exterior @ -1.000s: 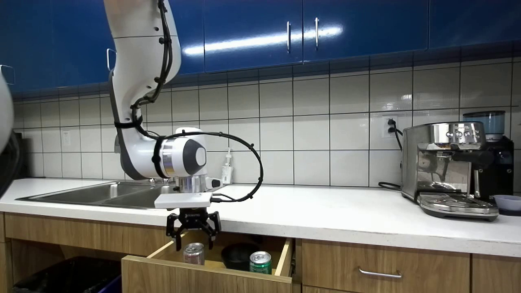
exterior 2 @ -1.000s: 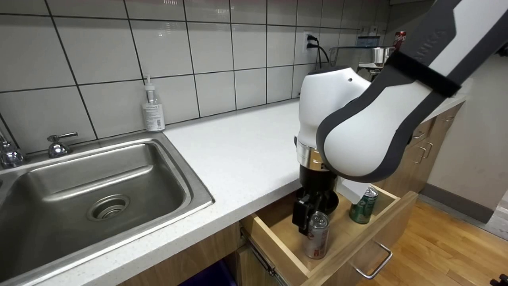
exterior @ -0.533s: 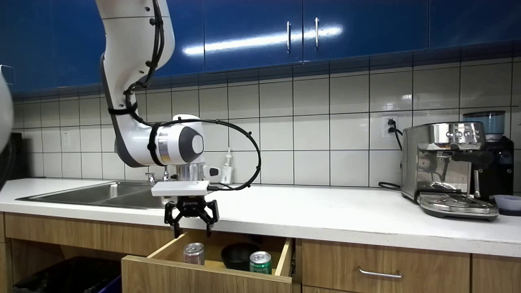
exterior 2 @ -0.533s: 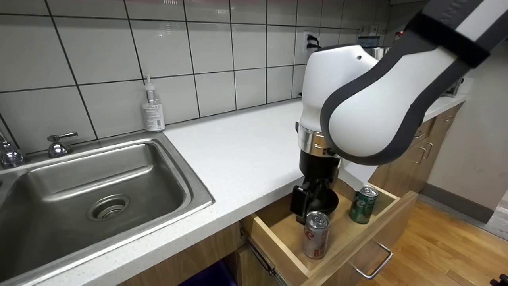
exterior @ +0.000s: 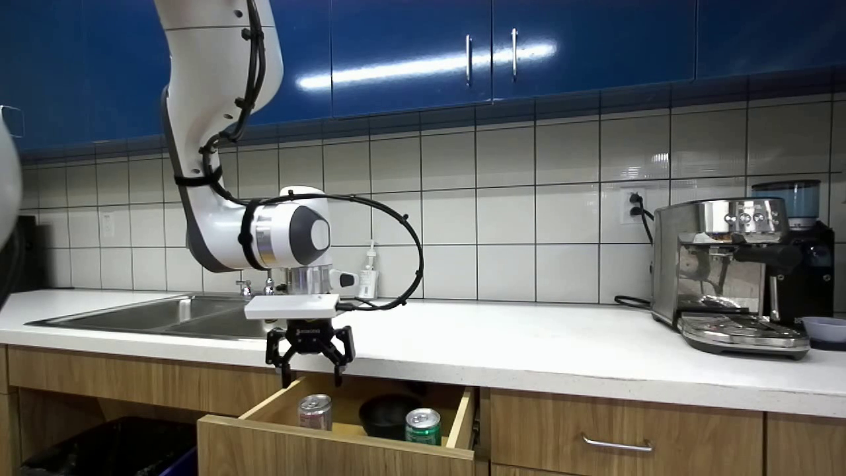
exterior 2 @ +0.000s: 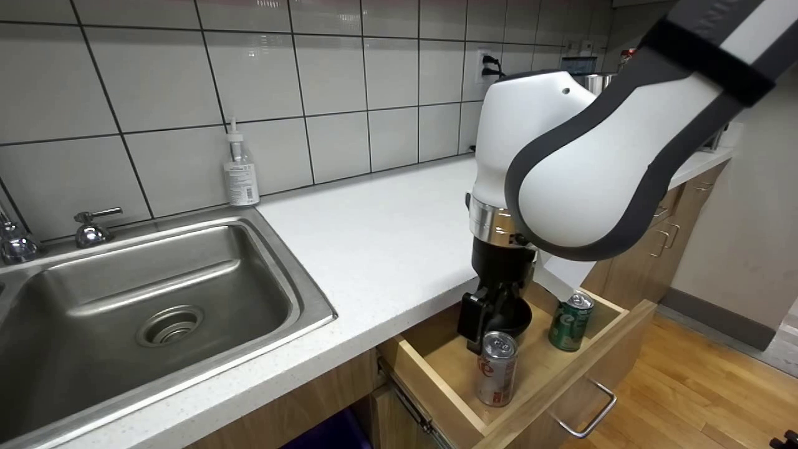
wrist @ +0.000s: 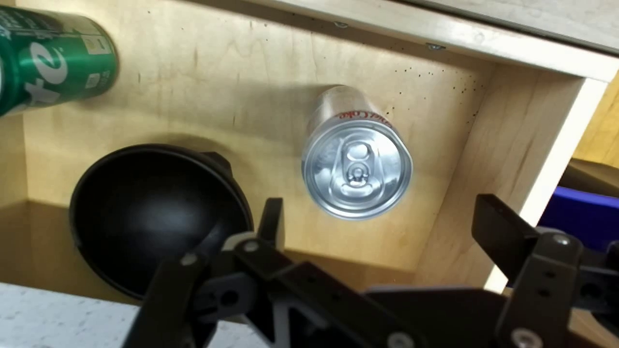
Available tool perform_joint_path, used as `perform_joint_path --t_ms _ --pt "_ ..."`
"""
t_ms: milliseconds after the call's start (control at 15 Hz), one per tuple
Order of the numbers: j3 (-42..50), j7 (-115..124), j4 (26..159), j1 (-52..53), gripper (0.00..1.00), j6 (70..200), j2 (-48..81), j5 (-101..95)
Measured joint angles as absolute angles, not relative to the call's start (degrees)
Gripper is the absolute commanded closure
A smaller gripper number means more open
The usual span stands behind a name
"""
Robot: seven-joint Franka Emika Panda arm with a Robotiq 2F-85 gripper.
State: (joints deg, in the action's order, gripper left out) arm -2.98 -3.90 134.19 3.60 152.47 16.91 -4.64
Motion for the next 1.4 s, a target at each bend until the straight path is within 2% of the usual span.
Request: perform_joint_path --t_ms 733,1400 --pt "-2.9 -2.9 136.4 3.6 0.00 153.5 15.7 -4.1" --pt "-2.9 0.6 145.5 3.6 0.00 155.7 5.9 -4.0"
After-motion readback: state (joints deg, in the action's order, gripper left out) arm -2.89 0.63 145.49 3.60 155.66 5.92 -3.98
